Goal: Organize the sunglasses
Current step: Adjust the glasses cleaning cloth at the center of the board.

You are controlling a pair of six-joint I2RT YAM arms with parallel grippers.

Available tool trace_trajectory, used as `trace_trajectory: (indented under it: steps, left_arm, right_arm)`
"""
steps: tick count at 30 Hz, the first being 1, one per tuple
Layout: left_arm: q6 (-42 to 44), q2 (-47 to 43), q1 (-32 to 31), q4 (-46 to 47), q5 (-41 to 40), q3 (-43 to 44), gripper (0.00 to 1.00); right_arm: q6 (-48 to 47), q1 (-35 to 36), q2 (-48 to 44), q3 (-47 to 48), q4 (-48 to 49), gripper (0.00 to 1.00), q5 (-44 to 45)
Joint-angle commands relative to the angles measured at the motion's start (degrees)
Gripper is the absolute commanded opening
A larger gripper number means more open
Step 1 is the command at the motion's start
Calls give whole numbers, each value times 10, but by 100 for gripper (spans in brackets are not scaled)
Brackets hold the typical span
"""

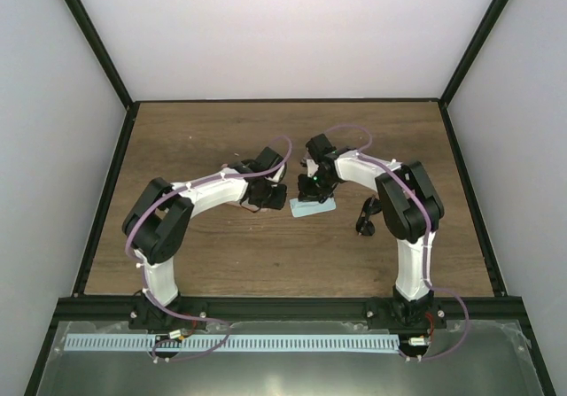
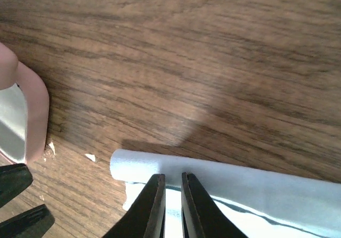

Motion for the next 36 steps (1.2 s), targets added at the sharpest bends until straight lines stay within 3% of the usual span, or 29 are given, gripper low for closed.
trace_trajectory:
  steps: [1,30,36]
  left_arm:
    - [11,-17,4,-6,-3,-4,29]
    - [0,5,5,14,21,-8,28]
    - [-3,1,5,15,16,-10,28]
  right_arm:
    - [8,12,6,20,-5,11,-9]
    - [11,26,-53,-22,-23,11,-6]
    - [0,33,-43,16,-48,22,34]
